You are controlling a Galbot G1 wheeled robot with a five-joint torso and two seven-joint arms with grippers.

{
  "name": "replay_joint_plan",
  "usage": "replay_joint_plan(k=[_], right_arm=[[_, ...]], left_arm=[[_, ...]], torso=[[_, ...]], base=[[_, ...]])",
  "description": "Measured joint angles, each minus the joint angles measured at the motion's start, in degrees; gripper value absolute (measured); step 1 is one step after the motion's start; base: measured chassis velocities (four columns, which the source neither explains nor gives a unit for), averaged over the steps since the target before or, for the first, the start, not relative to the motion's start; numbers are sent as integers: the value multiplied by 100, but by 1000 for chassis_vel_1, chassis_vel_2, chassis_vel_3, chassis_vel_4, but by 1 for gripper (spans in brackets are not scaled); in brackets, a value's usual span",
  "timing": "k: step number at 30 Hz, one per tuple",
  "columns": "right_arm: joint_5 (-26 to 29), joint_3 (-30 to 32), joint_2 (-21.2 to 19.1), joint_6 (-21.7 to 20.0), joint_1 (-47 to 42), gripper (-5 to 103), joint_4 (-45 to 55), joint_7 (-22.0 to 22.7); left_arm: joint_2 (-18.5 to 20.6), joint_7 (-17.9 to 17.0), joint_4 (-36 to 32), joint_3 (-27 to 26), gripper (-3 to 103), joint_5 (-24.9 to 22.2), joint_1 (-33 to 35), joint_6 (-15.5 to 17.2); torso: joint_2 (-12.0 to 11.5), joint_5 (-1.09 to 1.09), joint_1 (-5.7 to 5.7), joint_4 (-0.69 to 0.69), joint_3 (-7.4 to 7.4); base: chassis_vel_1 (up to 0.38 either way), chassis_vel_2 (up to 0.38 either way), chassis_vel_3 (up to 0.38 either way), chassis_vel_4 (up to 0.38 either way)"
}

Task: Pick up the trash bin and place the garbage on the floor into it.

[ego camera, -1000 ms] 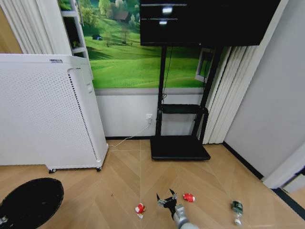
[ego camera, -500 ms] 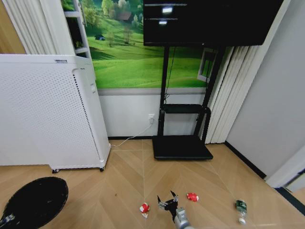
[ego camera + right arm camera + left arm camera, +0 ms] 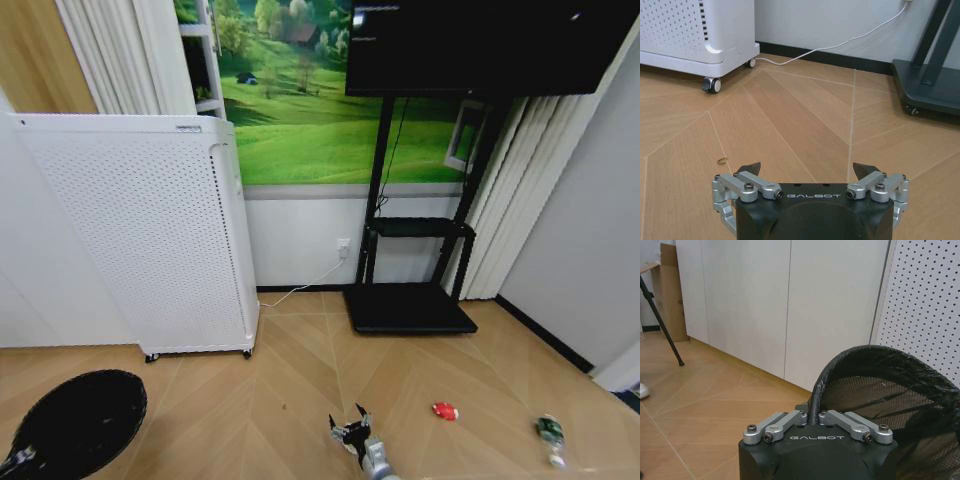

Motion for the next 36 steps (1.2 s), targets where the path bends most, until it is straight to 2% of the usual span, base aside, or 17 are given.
replay_joint_plan(k=[7,12,16,18,22,26,36], right_arm=[[-23,-28,19,2,64,100,-127,17],[-114,-59,94,2,345,100,-594,90],[-161,66,99,-59,651,100,-1082,152],[-259,309,74,29,639,100,-1358,14],[-225,517,-93,97,312,100,-1188,-251],[-296,572,-17,204,283,100,-1383,-406],[-514,533,105,232,506,100,-1962,-465]], left_arm=[[6,17,2,30,4,32,-34,-17],[8,114,-16,145,4,206,-166,-66],[40,264,-125,349,4,291,-316,-100],[38,263,-140,462,4,319,-393,-100],[51,222,-110,573,4,359,-503,-97],[63,146,-147,718,4,285,-574,-19],[74,110,-284,899,4,299,-620,29]], torso=[[0,-2,0,-1,0],[0,1,0,4,0],[0,1,1,-2,1],[0,2,1,-1,1],[0,0,0,0,0],[0,0,1,0,0],[0,1,0,0,0]], base=[[83,43,-65,-59],[-73,-24,37,23],[0,0,0,0],[0,0,0,0],[0,0,0,0],[0,0,0,0],[0,0,0,0]])
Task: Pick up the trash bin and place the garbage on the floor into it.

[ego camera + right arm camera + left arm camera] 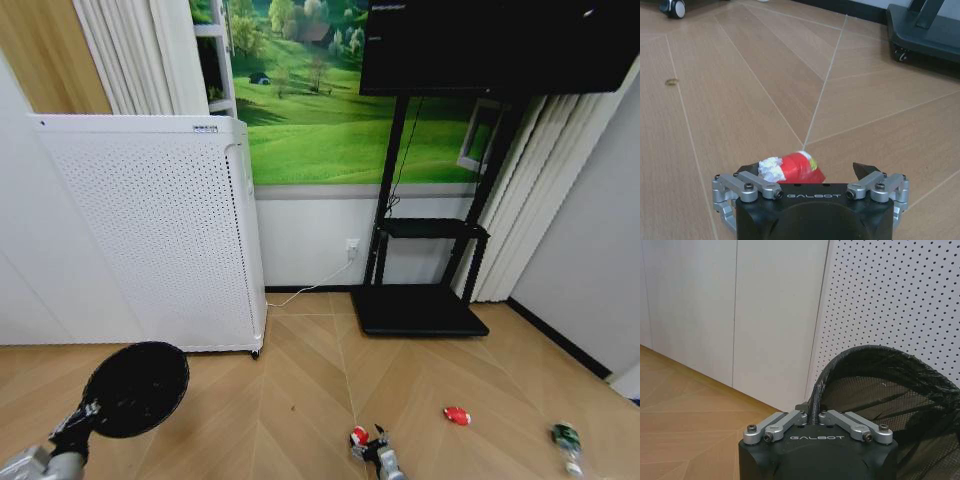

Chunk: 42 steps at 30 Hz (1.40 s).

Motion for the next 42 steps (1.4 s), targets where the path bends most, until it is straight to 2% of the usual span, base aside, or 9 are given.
replay_joint_plan(k=[8,10,17,19,21,25,35,39,42], right_arm=[[-34,15,7,59,72,101,-322,-120],[-40,10,13,59,79,97,-333,-130],[-70,-8,64,59,100,65,-318,-173],[-73,-9,73,59,100,60,-311,-180],[-74,-10,76,59,100,60,-309,-181],[-83,4,66,61,69,45,-271,-182],[101,157,-69,63,-132,41,206,-231],[339,249,-197,10,-332,41,731,-376],[580,326,-321,-35,-579,41,1350,-589]], left_arm=[[-26,-11,-27,27,4,-16,-23,0],[-29,-11,-30,27,4,-18,-22,0],[-58,-6,-24,23,4,-23,-7,-8],[-64,-5,-21,23,4,-23,-5,-10],[-64,-4,-19,23,4,-23,-3,-10],[-53,-2,8,32,4,-21,-8,-13],[69,10,141,292,4,13,-114,-4],[233,316,162,504,4,18,-190,93],[712,668,60,978,4,22,-405,227]], torso=[[0,-1,0,0,0],[0,-1,0,0,0],[0,-1,0,0,0],[0,-1,0,0,0],[0,-1,0,0,0],[0,0,0,0,0],[0,0,0,1,0],[0,-1,0,1,0],[0,0,0,0,0]], base=[[0,0,0,0],[0,0,0,0],[0,0,0,0],[0,0,0,0],[0,0,0,0],[0,0,0,0],[0,0,0,0],[0,0,0,0],[0,0,0,0]])
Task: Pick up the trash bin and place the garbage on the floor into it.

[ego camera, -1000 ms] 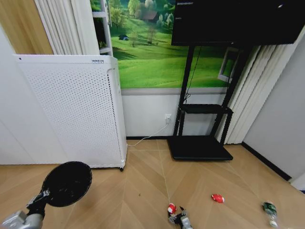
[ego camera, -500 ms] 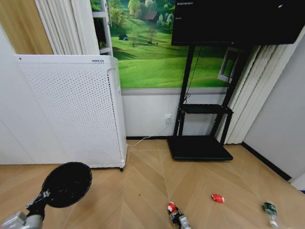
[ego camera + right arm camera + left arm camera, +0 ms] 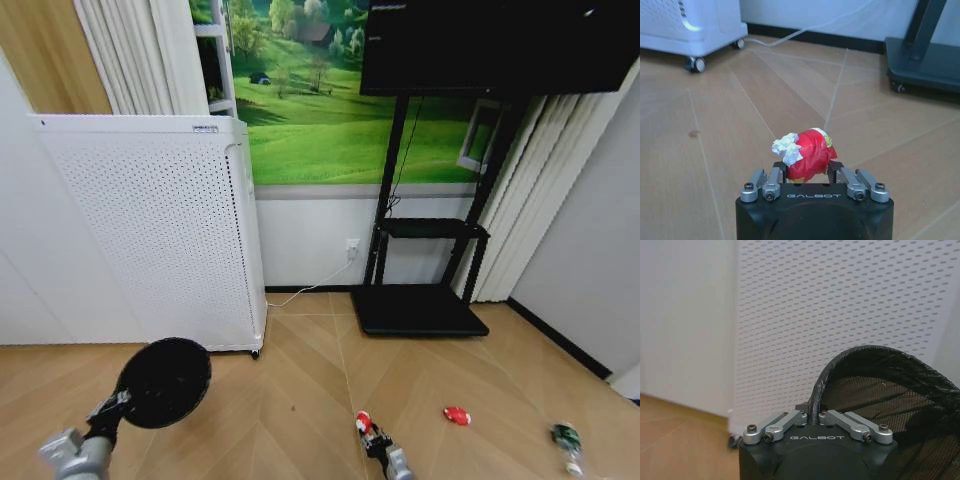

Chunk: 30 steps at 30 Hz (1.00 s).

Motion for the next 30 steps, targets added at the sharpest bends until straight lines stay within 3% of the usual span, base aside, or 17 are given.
replay_joint_plan(k=[4,7,15,17,20,23,24,26,30], right_arm=[[78,16,-9,24,-81,41,359,-278],[251,-43,-75,69,-70,41,1009,-740],[755,101,-269,127,-114,41,1916,-1353],[1490,242,-383,30,-223,41,2218,-2174],[1861,333,-397,8,-354,41,2334,-2739],[1723,472,-466,64,-543,41,2448,-3398],[1723,472,-466,64,-543,41,2448,-3398],[1414,502,-573,154,-614,41,2499,-3749],[1207,447,-599,227,-611,41,2500,-3803]], left_arm=[[244,141,49,271,4,96,-193,19],[322,448,364,559,4,428,-325,-117],[413,956,1337,1561,4,299,-800,-564],[434,1056,1748,2019,4,-24,-1123,-643],[395,1052,2057,2395,4,-394,-1517,-649],[262,977,2399,2888,4,-687,-2042,-651],[262,977,2399,2888,4,-687,-2042,-651],[147,985,2677,3392,4,-687,-2397,-688],[29,1022,2855,3869,4,-593,-2601,-718]], torso=[[0,0,0,-5,0],[0,1,0,4,0],[0,-2,0,1,0],[0,-2,0,2,1],[0,1,0,1,0],[0,0,0,-1,0],[0,0,0,-1,0],[0,1,0,-1,0],[0,1,0,-1,1]], base=[[0,0,0,0],[0,0,0,0],[0,0,0,0],[0,0,0,0],[0,0,0,0],[0,0,0,0],[0,0,0,0],[0,0,0,0],[0,0,0,0]])
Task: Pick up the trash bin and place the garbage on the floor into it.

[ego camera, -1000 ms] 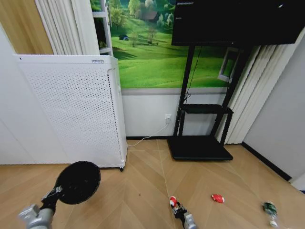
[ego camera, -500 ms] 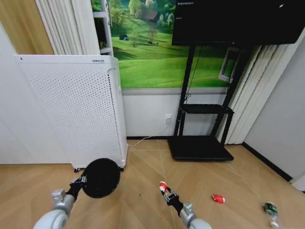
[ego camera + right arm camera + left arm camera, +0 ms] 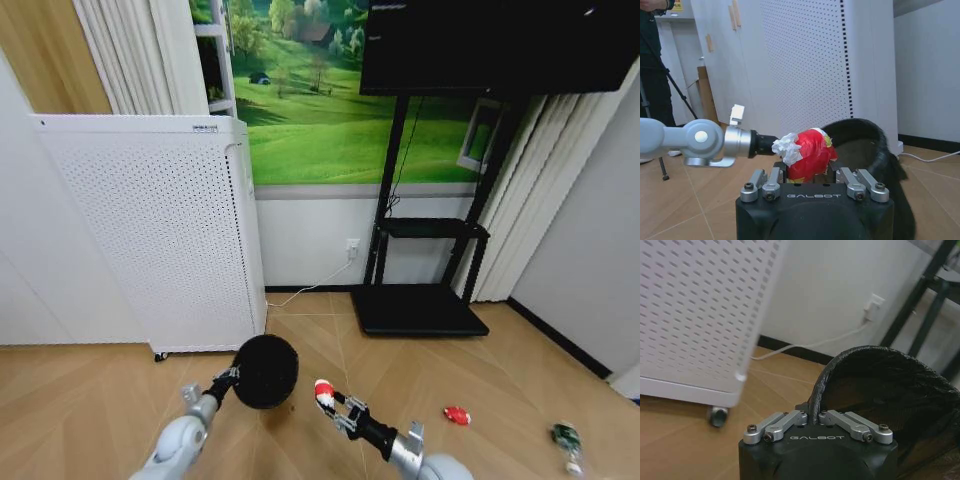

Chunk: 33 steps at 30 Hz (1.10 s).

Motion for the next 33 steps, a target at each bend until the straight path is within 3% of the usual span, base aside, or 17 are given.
replay_joint_plan(k=[3,7,10,14,23,25,27,28,29,32,33], right_arm=[[-98,-112,28,23,77,41,-33,3],[-259,-134,60,84,126,41,-99,66],[-351,-87,141,198,142,41,-204,246],[-498,-14,255,341,208,41,-365,400],[-569,212,132,476,262,39,-560,380],[-546,227,109,478,257,45,-549,363],[-527,265,73,479,249,56,-526,336],[-498,280,74,482,248,61,-511,323],[-498,280,74,482,248,61,-511,323],[-392,359,62,500,212,77,-422,265],[-379,390,45,521,193,77,-401,226]], left_arm=[[-178,99,168,593,4,166,-140,-21],[-255,223,134,780,4,195,-109,-17],[-314,509,-89,933,4,208,112,13],[-252,816,-405,980,4,204,386,53],[-63,790,-736,652,4,-4,656,61],[-49,789,-763,641,4,-31,672,59],[-37,783,-777,615,4,-55,677,61],[-39,763,-784,602,4,-74,664,61],[-39,763,-784,602,4,-74,664,61],[-73,706,-789,590,4,-132,631,61],[-78,697,-789,579,4,-142,630,61]], torso=[[0,0,0,1,0],[0,0,0,1,0],[0,-1,0,2,0],[0,-1,-1,2,-1],[0,2,-1,2,-1],[0,3,-1,3,-1],[1,-4,0,1,-1],[0,3,-1,2,-1],[0,3,-1,2,-1],[0,-1,-1,1,-1],[0,0,-1,2,-1]], base=[[0,0,0,0],[0,0,0,0],[0,0,0,0],[0,0,0,0],[0,0,0,0],[0,0,0,0],[0,0,0,0],[0,0,0,0],[0,0,0,0],[0,0,0,0],[0,0,0,0]])
